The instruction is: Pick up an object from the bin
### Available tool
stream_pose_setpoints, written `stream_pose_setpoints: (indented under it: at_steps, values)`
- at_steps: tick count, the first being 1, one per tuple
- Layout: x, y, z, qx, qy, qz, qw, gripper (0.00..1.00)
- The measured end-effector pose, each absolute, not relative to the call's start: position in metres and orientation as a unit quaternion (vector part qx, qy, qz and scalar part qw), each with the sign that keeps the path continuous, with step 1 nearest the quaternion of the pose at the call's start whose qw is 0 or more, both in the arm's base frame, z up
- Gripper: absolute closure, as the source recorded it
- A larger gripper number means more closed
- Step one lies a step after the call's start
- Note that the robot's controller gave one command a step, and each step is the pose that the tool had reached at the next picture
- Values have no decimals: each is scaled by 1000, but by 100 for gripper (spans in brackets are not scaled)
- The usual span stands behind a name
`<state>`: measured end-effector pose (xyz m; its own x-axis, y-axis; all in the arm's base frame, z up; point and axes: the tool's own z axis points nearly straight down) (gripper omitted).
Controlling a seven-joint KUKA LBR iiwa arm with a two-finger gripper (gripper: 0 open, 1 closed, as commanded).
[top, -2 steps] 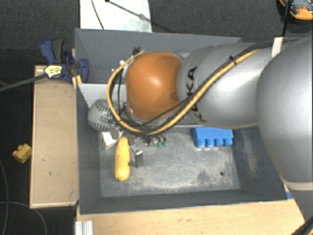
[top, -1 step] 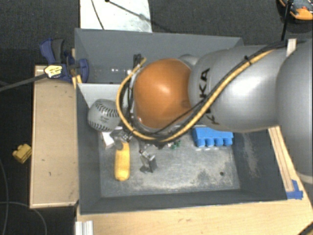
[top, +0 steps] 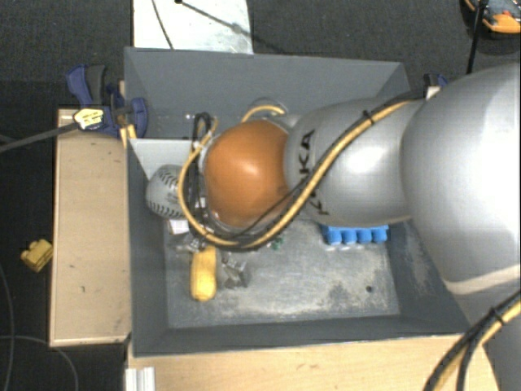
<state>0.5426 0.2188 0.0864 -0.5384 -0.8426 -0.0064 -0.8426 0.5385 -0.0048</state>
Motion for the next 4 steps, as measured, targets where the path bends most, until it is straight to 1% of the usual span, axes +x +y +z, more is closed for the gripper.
stream_pose_setpoints:
  at_steps: [1,3,4]
  values:
    - [546,225,70,-614,789,0,2,100]
    - [546,225,71,-613,790,0,2,100]
    - [545,225,76,-612,791,1,0,100]
